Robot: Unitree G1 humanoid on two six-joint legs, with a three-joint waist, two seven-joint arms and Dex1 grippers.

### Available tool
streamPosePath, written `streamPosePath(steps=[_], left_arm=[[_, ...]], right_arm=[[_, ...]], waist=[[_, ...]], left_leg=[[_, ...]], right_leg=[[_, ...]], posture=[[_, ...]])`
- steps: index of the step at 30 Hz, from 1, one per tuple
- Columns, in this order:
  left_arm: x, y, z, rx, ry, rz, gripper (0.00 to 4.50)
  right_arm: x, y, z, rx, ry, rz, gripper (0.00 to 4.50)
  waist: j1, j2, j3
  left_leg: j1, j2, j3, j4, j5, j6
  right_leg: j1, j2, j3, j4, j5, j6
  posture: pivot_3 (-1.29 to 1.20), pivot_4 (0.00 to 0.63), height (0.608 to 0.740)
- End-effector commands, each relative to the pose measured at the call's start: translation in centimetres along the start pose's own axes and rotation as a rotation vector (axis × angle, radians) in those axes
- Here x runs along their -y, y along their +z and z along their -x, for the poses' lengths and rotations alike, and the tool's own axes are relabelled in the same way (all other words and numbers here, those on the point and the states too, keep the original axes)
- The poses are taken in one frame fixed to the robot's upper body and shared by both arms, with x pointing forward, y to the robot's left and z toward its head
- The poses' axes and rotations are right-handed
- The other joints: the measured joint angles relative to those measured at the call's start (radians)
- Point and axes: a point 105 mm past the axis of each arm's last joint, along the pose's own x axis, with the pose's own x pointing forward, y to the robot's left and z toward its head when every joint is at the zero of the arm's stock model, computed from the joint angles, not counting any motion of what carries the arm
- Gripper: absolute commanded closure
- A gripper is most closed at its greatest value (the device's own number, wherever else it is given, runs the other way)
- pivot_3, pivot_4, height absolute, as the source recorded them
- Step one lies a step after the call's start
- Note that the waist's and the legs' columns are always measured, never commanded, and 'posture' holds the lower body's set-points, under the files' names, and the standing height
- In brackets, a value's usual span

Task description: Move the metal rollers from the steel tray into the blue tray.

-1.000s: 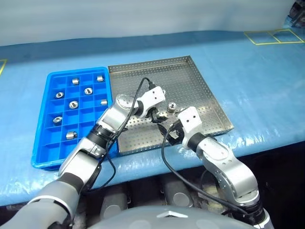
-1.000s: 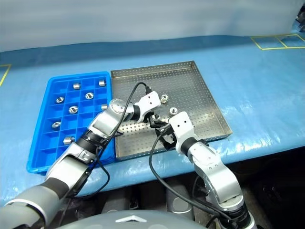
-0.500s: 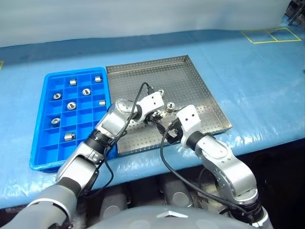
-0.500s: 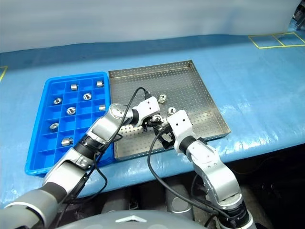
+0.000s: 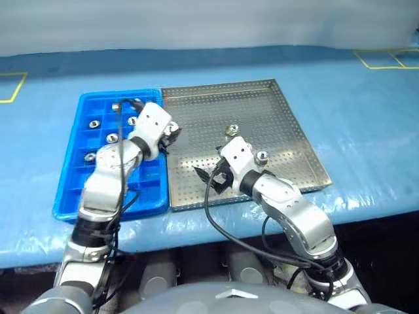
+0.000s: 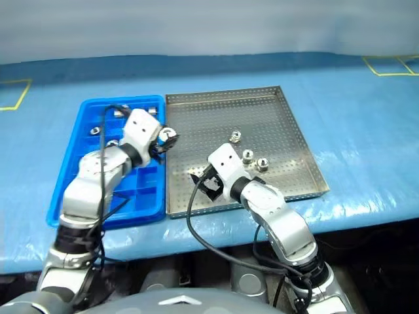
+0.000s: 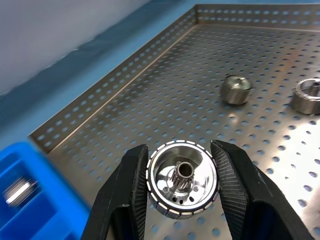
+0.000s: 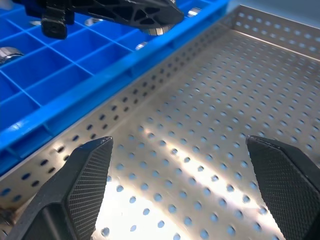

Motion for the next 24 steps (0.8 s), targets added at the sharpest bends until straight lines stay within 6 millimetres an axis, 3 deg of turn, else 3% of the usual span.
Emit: streamPosePath(steps=[1, 6, 11, 20, 24], left_arm=[[-1.4, 0.4, 3.3, 0.008, 0.138, 0.015, 2.83], [-2.1, -1.8, 7.3, -0.082, 0.311, 0.075, 2.83], [-1.2, -3.7, 9.9, -0.174, 0.394, 0.121, 2.83], [-1.8, -6.8, 12.4, -0.314, 0.566, 0.163, 2.83], [-2.4, -7.6, 12.6, -0.343, 0.618, 0.168, 2.83]], right_arm=[[-1.7, 1.5, -1.0, 0.06, 0.114, 0.034, 0.0], [-3.2, 1.4, -2.0, 0.054, 0.23, 0.075, 0.0], [-4.2, 1.7, -2.7, 0.062, 0.306, 0.093, 0.0], [-5.1, 1.5, -3.2, 0.058, 0.371, 0.103, 0.0], [-5.0, 1.3, -3.1, 0.054, 0.359, 0.091, 0.0]], waist=[[0.02, 0.0, 0.0], [0.076, -0.001, 0.0], [0.108, -0.001, 0.0], [0.145, 0.0, 0.001], [0.148, 0.0, 0.001]], left_leg=[[0.0, 0.0, 0.0, 0.0, 0.0, 0.0], [0.0, -0.001, -0.002, 0.0, 0.0, 0.0], [0.003, 0.0, -0.004, 0.001, 0.001, -0.001], [0.006, 0.001, -0.012, 0.0, 0.002, -0.004], [0.006, 0.001, -0.013, -0.001, 0.001, -0.005]], right_leg=[[0.0, 0.0, 0.0, 0.0, 0.0, 0.0], [0.002, -0.001, -0.003, -0.002, -0.001, -0.001], [0.006, -0.001, -0.006, -0.002, -0.006, -0.002], [0.011, -0.001, -0.014, -0.002, -0.009, -0.006], [0.011, -0.001, -0.016, -0.002, -0.01, -0.007]], posture=[[0.08, 0.15, 0.74], [0.18, 0.15, 0.74], [0.26, 0.15, 0.74], [0.3, 0.15, 0.74], [0.3, 0.15, 0.74]])
